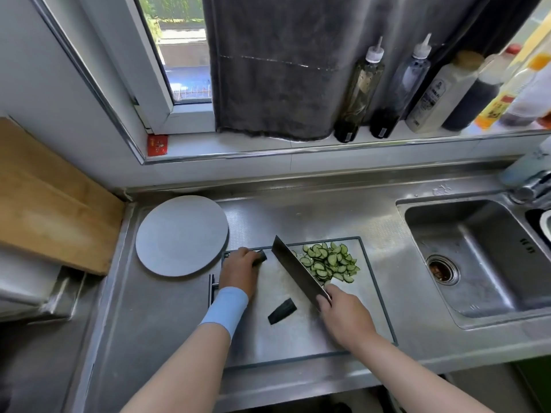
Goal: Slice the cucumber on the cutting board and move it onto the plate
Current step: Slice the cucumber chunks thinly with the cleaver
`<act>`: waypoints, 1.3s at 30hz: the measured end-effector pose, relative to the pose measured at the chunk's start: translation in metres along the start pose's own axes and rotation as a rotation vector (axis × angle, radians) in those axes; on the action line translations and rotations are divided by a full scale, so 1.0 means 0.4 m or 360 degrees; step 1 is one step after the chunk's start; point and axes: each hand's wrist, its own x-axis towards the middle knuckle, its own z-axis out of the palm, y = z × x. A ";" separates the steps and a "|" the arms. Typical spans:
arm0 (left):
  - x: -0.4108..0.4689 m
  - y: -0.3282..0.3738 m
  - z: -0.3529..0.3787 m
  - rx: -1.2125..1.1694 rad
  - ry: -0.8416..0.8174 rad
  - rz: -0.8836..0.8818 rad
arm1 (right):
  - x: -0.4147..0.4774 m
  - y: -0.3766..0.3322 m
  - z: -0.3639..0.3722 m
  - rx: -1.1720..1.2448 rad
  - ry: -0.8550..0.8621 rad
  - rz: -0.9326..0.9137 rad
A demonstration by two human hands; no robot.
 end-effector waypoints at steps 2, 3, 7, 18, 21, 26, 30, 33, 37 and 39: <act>-0.021 0.002 0.008 -0.0059 0.0015 -0.0011 | 0.001 0.008 -0.006 -0.0019 -0.0001 -0.0004; -0.038 0.005 0.014 -0.0104 0.0023 -0.0005 | 0.001 0.014 -0.009 -0.0034 -0.0010 -0.0002; -0.139 0.051 0.032 -0.0192 -0.0114 0.0087 | -0.001 0.030 -0.022 -0.0123 -0.0066 -0.0011; -0.241 0.165 0.089 -0.0190 -0.0267 -0.0164 | -0.005 0.035 -0.053 -0.0258 -0.0316 -0.0203; -0.240 0.185 0.093 -0.0153 -0.0208 -0.0214 | -0.005 0.045 -0.053 -0.0288 -0.0337 -0.0264; -0.244 0.195 0.099 -0.0086 -0.0183 -0.0127 | -0.007 0.054 -0.045 -0.0287 -0.0394 -0.0330; -0.236 0.205 0.098 -0.0040 -0.0207 -0.0155 | 0.001 0.060 -0.045 -0.0286 -0.0454 -0.0353; -0.232 0.210 0.102 0.0009 -0.0223 -0.0187 | 0.014 0.066 -0.047 -0.0304 -0.0482 -0.0382; -0.228 0.215 0.111 0.0073 -0.0231 -0.0235 | 0.027 0.073 -0.044 -0.0359 -0.0474 -0.0432; -0.224 0.213 0.117 0.0090 -0.0234 -0.0250 | 0.028 0.077 -0.041 -0.0377 -0.0474 -0.0460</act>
